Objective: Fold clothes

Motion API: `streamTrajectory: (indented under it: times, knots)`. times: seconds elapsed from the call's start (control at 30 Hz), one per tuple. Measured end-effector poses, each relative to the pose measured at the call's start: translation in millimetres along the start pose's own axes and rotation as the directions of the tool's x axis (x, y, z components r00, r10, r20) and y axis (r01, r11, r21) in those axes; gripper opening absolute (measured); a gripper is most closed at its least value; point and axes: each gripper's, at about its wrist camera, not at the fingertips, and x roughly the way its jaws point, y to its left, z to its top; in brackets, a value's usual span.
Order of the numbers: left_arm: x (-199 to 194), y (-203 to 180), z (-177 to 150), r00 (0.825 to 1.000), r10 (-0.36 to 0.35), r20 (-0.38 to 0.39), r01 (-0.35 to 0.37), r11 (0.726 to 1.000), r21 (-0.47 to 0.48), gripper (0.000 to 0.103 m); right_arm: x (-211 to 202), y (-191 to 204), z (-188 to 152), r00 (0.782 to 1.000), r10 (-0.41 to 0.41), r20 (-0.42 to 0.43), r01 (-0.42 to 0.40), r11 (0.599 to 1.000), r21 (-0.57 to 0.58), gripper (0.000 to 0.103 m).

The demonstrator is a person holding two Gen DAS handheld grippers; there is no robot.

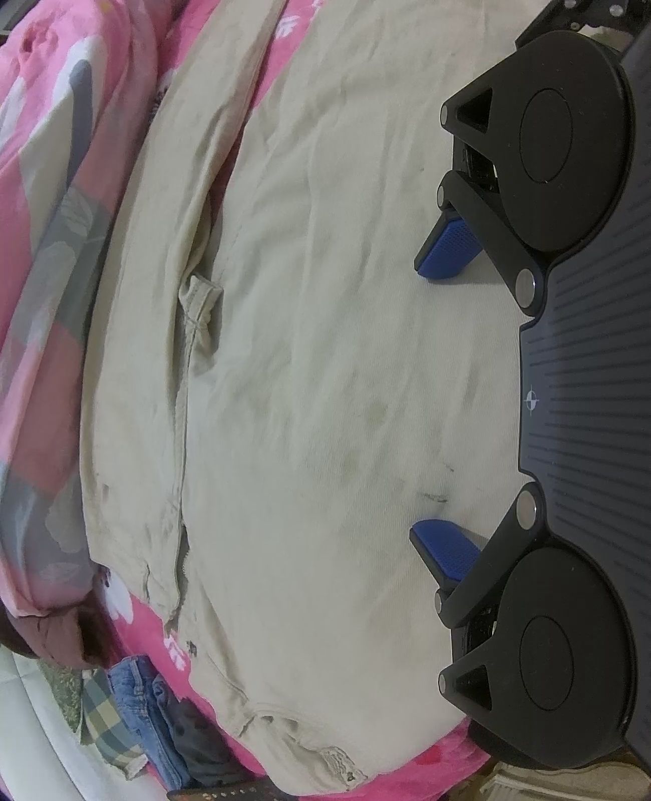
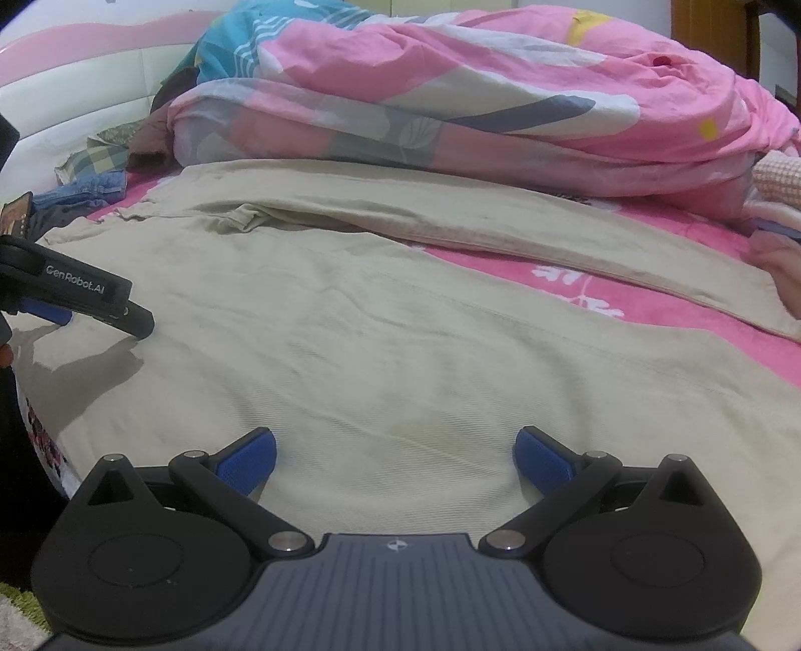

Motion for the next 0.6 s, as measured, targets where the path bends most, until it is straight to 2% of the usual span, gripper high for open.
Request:
streamTrajectory:
  times: [0.6]
  knots:
    - [1.7, 3.0, 0.2, 1.0, -0.019, 0.0, 0.019, 1.0, -0.01, 0.103, 3.1, 0.5, 4.5, 0.999, -0.001, -0.038, 0.001, 1.0, 0.005, 0.103]
